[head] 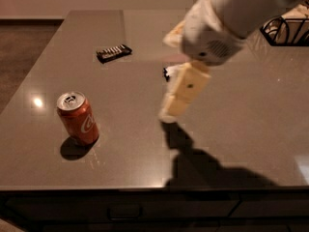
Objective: Pick coke can
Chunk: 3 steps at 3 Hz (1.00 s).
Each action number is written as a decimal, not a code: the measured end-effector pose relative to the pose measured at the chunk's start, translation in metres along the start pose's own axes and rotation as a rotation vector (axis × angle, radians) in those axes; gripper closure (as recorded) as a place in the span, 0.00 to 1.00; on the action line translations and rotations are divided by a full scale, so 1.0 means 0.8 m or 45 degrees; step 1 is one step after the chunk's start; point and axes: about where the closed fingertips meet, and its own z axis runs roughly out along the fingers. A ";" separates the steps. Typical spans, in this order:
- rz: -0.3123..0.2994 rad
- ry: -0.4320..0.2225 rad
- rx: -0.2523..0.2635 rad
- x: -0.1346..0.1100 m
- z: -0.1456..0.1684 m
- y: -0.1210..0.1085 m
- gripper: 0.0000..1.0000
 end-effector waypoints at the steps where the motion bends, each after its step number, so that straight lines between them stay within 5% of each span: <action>1: -0.050 -0.103 -0.045 -0.072 0.056 0.020 0.00; 3: -0.152 -0.153 -0.143 -0.169 0.147 0.079 0.00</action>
Offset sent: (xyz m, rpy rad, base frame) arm -0.0444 0.2106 -0.0525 0.1056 0.0400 0.2063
